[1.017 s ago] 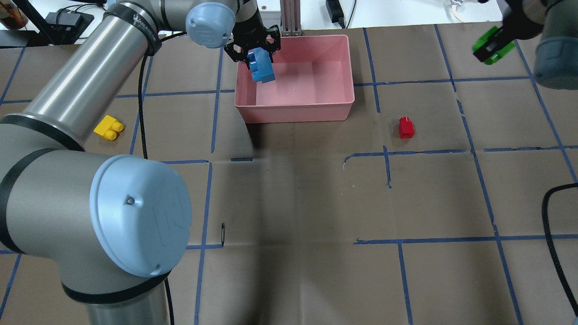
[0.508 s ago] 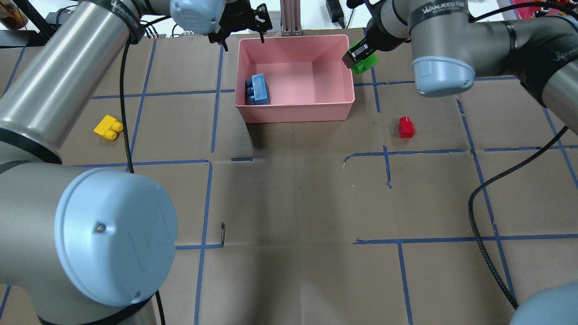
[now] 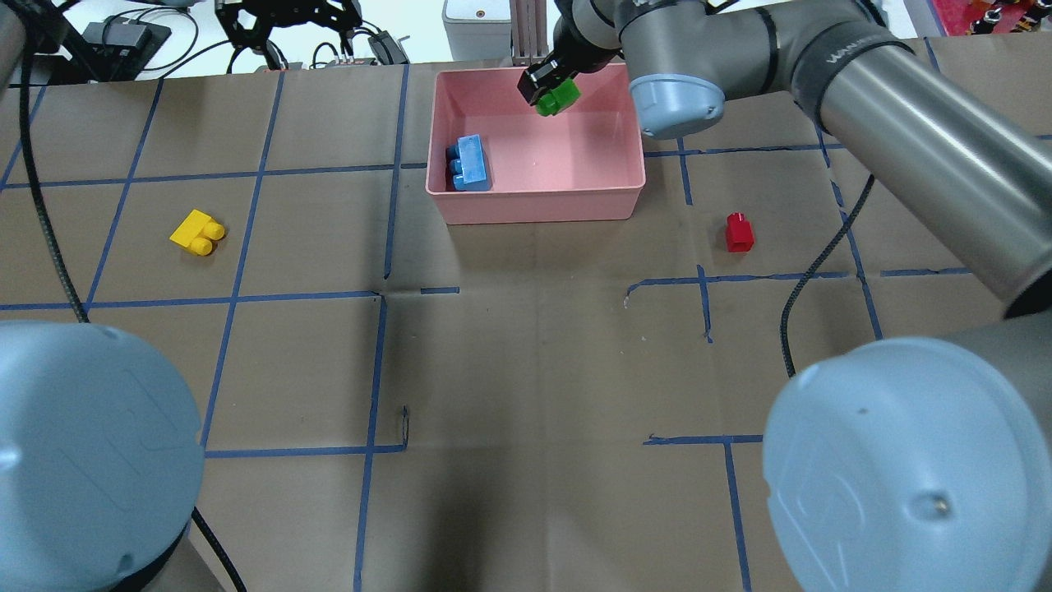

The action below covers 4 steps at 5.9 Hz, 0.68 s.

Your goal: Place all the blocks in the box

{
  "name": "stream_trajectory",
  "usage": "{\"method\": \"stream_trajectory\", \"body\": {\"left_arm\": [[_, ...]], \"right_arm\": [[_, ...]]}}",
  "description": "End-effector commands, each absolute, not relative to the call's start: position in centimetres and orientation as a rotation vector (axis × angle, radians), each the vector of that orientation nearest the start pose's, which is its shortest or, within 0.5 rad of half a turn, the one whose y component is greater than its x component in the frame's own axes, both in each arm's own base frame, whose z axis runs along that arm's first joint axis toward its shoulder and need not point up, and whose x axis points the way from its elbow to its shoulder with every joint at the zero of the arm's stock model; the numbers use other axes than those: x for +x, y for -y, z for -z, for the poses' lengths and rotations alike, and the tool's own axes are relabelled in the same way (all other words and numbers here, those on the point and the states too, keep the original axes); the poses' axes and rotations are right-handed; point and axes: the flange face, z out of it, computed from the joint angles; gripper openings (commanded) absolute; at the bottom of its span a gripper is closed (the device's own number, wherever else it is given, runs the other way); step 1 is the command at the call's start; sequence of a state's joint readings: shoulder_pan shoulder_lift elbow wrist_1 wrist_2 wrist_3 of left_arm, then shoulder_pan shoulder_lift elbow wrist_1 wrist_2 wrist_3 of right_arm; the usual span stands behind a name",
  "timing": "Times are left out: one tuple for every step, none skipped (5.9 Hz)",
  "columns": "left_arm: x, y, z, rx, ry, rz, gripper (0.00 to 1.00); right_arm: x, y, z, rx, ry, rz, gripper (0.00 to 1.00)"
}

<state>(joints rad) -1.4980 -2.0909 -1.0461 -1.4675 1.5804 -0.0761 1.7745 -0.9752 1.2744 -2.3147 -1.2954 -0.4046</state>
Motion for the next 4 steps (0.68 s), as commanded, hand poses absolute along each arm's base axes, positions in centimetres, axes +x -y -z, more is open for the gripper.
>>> {"method": "stream_trajectory", "body": {"left_arm": [[2.6, 72.0, -43.3, -0.082, -3.120, 0.121, 0.99], [8.3, 71.5, -42.3, 0.136, -3.114, 0.089, 0.99], [13.6, 70.5, -41.3, 0.302, -3.104, 0.052, 0.99], [17.3, 70.0, -40.2, 0.682, -3.046, 0.022, 0.99]], "right_arm": [[32.1, 70.5, -35.2, -0.928, -2.675, 0.686, 0.99], [32.0, 70.5, -35.2, -0.931, -2.674, 0.689, 1.00], [31.8, 70.1, -35.8, -0.929, -2.687, 0.686, 1.00], [29.2, 70.4, -37.3, -0.920, -2.724, 0.707, 1.00]]}}
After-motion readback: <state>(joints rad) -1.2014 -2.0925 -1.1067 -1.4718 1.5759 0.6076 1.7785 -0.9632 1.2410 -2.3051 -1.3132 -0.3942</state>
